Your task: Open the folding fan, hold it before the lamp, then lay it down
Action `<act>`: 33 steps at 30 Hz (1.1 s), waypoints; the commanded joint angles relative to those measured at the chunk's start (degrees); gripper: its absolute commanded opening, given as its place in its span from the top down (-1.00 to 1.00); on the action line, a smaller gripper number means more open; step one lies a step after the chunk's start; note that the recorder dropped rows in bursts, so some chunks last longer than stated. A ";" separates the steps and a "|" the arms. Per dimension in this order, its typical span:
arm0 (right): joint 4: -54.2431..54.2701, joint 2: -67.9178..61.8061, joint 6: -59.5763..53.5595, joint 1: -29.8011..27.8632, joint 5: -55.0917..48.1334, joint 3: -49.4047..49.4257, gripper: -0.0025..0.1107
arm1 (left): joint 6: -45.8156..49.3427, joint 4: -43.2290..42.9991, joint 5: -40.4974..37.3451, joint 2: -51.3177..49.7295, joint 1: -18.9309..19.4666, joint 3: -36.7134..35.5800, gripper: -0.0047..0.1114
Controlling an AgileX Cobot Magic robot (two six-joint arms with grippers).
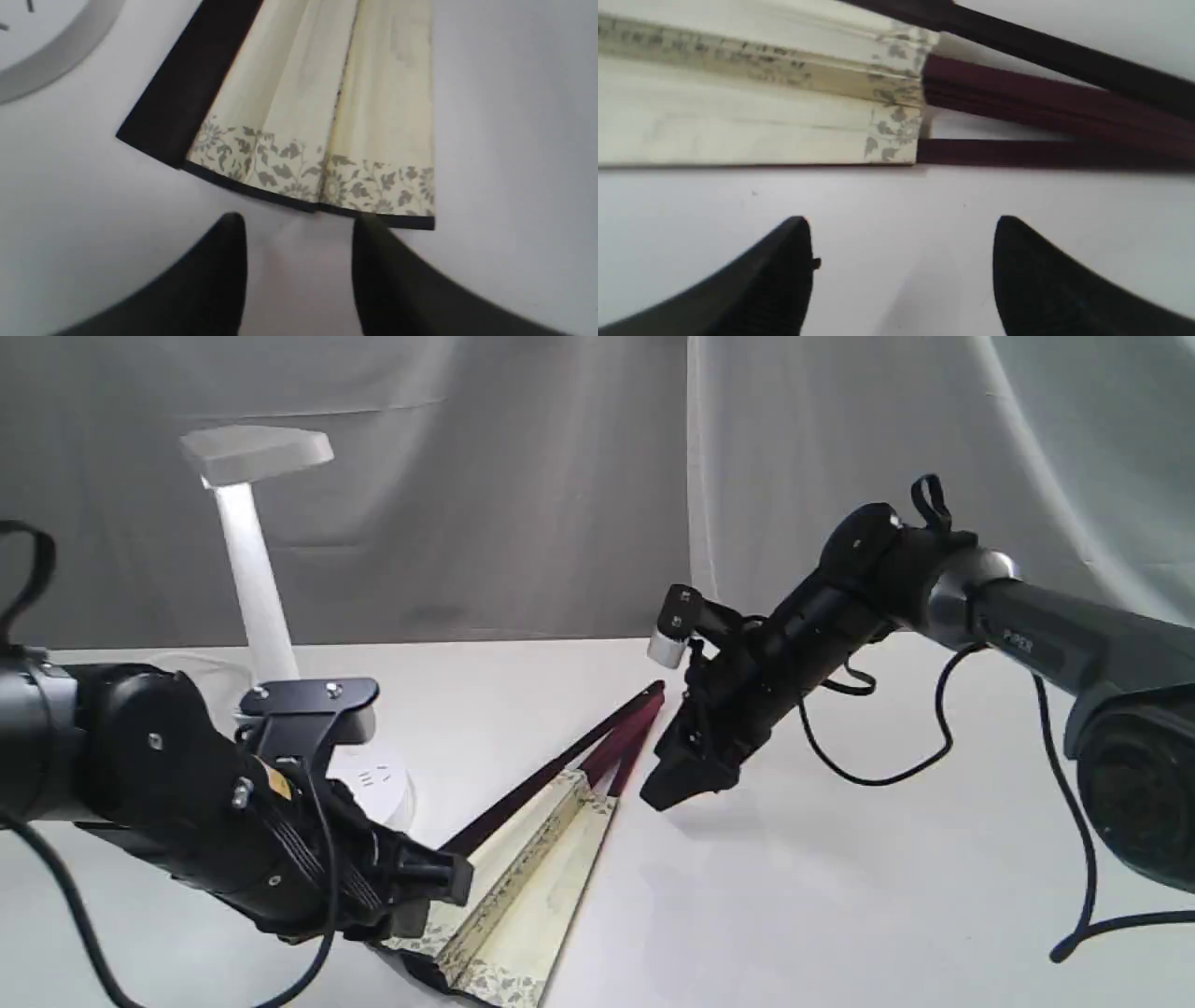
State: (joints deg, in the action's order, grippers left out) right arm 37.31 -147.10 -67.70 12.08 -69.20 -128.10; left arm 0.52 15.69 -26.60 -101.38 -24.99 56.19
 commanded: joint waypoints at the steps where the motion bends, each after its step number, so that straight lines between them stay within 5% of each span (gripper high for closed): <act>1: -4.70 3.26 17.32 -0.24 -0.76 0.13 -0.04 | 3.71 0.47 0.04 -3.86 -0.33 2.06 0.23; 8: -18.37 6.46 34.26 -0.24 -0.76 0.13 0.19 | 4.72 0.08 -0.46 -7.06 -0.33 6.78 0.24; 15: -18.74 6.86 47.92 -0.24 -0.76 0.13 0.52 | 11.91 0.10 -4.76 -12.09 -0.33 11.92 0.24; 24: -21.15 10.76 49.74 -0.24 -0.76 0.29 0.52 | 11.91 -0.32 -4.82 -16.20 -0.33 14.16 0.24; 33: -21.29 12.33 48.21 -0.60 -0.76 0.29 0.39 | 13.62 -13.29 -5.29 -16.20 -0.33 14.16 0.24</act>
State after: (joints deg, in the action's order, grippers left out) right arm 16.17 -135.65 -18.86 11.99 -69.82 -128.10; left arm 12.89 3.99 -31.42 -117.57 -25.11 70.10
